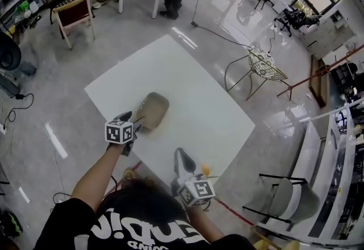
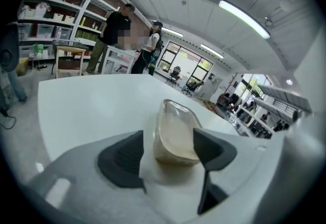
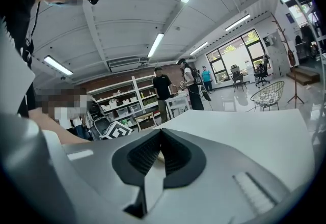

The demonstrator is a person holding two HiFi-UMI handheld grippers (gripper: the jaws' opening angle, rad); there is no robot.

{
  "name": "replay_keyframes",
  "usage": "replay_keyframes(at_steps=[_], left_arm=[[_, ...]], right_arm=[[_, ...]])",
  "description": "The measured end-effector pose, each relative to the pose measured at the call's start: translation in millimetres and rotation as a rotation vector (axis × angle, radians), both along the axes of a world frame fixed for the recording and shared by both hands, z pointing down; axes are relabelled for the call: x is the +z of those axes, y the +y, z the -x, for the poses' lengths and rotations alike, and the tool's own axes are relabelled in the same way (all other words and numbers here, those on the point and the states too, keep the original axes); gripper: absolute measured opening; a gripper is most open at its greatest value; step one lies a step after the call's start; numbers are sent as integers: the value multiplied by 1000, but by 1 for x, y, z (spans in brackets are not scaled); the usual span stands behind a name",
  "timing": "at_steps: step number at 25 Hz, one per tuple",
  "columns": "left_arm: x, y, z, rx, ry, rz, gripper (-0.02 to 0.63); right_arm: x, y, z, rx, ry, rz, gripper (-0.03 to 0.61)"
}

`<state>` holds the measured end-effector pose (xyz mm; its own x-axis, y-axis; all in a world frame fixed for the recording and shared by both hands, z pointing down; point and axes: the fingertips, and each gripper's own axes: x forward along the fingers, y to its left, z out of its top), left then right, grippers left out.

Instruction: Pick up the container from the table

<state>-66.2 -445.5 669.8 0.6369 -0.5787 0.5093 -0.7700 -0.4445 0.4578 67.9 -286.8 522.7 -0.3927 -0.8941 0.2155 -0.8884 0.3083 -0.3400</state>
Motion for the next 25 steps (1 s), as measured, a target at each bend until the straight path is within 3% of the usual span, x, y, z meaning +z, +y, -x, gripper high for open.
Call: replay_keyframes(at_steps=[12,20,25], left_arm=[[13,2,-10,-14,59,74,235],[6,7,-6,-59,97,80,153],[-8,10,-7,-70,164,70,100]], right_arm=[[5,3,-4,13,-1,38,-1],[4,8,-5,4,-2,38,-1],[0,10,-3,-3,0,32,0]])
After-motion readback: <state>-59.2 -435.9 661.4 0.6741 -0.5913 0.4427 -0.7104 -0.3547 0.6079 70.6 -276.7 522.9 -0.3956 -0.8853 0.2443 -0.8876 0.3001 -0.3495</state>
